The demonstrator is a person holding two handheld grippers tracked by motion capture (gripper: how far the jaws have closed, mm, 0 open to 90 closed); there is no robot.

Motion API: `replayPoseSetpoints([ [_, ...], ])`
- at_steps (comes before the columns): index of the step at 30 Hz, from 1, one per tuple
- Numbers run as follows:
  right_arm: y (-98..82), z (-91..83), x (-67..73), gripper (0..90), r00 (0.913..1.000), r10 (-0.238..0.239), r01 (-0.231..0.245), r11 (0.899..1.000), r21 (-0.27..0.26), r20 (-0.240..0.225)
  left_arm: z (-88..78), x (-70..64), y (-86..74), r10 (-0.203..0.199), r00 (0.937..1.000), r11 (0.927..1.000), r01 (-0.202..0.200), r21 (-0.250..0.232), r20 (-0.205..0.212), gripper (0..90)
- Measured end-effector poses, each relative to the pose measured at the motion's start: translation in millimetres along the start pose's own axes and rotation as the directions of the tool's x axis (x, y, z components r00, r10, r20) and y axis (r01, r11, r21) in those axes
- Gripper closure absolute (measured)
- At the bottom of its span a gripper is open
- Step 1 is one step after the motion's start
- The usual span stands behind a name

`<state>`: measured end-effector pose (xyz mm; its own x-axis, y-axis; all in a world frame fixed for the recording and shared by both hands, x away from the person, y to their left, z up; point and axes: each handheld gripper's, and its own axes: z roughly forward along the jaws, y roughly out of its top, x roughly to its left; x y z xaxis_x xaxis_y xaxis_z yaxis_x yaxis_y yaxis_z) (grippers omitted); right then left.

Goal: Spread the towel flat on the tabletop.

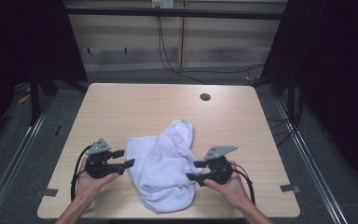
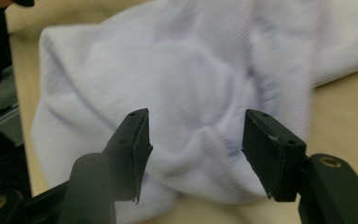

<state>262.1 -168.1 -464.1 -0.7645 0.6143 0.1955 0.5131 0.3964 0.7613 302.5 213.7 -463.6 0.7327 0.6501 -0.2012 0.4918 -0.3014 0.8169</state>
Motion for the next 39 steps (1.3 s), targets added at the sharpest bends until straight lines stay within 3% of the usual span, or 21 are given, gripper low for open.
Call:
replayPoseSetpoints([
  [3,12.1,-2.9,-19.0,53.5,0.9979,-0.018,0.019,1.000,-0.015,0.063,13.9,-2.0,11.9,0.015,0.9992,0.9999,-0.015,-0.002,0.037,45.8],
  [4,16.5,-0.5,-26.5,55.1,0.9976,-0.002,0.003,1.000,-0.027,0.070,21.9,-2.7,16.7,0.029,0.9980,0.9995,-0.030,0.007,0.055,48.8],
  [5,22.5,5.0,-34.8,56.8,0.9982,0.012,-0.010,0.999,-0.036,0.060,29.1,-3.2,19.7,0.026,0.9971,0.9996,-0.027,0.009,0.071,49.6],
  [8,34.3,23.7,-44.5,60.1,0.9981,-0.006,0.007,1.000,-0.011,0.061,48.1,-6.5,25.6,0.016,0.9942,0.9994,-0.019,0.029,0.106,45.9],
  [11,39.4,48.4,-48.9,59.7,0.9988,0.002,-0.003,1.000,0.024,0.050,69.6,-11.3,26.4,0.015,0.9960,0.9977,-0.021,0.065,0.088,36.9],
  [12,39.2,53.0,-49.8,59.1,0.9993,0.009,-0.010,1.000,0.023,0.036,77.1,-12.6,25.3,0.023,0.9969,0.9957,-0.030,0.088,0.076,36.4],
  [13,38.6,57.5,-50.4,57.5,0.9995,0.014,-0.015,1.000,0.026,0.029,83.3,-13.7,23.1,0.024,0.9956,0.9935,-0.034,0.109,0.090,37.7],
  [14,37.7,61.0,-50.6,57.1,0.9995,0.011,-0.012,1.000,0.026,0.029,86.5,-14.4,19.9,0.026,0.9930,0.9923,-0.040,0.118,0.115,46.3],
  [15,34.6,65.7,-51.0,54.9,0.9995,0.019,-0.020,1.000,0.020,0.026,87.6,-15.6,16.8,0.030,0.9920,0.9908,-0.046,0.127,0.123,66.3],
  [16,34.6,65.7,-51.0,54.9,0.9995,0.019,-0.020,1.000,0.020,0.026,87.3,-15.6,15.1,0.028,0.9895,0.9887,-0.049,0.142,0.142,66.3],
  [17,33.6,67.5,-51.1,52.1,0.9995,0.026,-0.027,0.999,0.020,0.020,84.8,-14.9,15.0,0.014,0.9869,0.9889,-0.038,0.144,0.161,77.3],
  [19,34.7,66.8,-50.3,51.9,0.9995,0.023,-0.023,1.000,0.018,0.022,77.7,-13.6,17.0,-0.005,0.9857,0.9918,-0.017,0.127,0.169,78.9],
  [23,40.8,66.1,-44.8,52.2,0.9998,0.009,-0.009,1.000,-0.014,-0.019,70.7,-12.6,18.4,-0.002,0.9825,0.9946,-0.017,0.102,0.186,77.9],
  [25,41.2,73.5,-43.2,53.6,1.0000,-0.006,0.006,1.000,0.020,-0.005,69.9,-12.4,17.0,-0.005,0.9841,0.9949,-0.013,0.100,0.177,74.8],
  [27,38.9,82.0,-44.4,59.3,1.0000,-0.001,0.001,0.998,0.057,0.004,66.4,-11.5,16.7,0.000,0.9853,0.9955,-0.017,0.094,0.171,75.7],
  [29,34.7,86.9,-48.0,63.7,0.9990,0.024,-0.022,0.998,0.062,-0.037,60.9,-8.4,16.5,-0.002,0.9853,0.9960,-0.013,0.088,0.171,78.3],
  [34,35.7,85.5,-49.7,80.8,0.9955,0.033,-0.028,0.998,0.057,-0.088,57.2,-5.6,15.5,-0.004,0.9851,0.9958,-0.012,0.090,0.172,82.0],
  [37,35.9,76.4,-54.2,85.1,0.9963,0.041,-0.038,0.999,0.037,-0.076,50.9,-2.2,17.0,-0.015,0.9865,0.9980,0.005,0.064,0.163,82.0],
  [39,35.8,69.0,-57.5,86.1,0.9977,0.051,-0.050,0.998,0.039,-0.043,46.4,0.9,17.2,-0.022,0.9882,0.9984,0.014,0.054,0.152,82.4],
])
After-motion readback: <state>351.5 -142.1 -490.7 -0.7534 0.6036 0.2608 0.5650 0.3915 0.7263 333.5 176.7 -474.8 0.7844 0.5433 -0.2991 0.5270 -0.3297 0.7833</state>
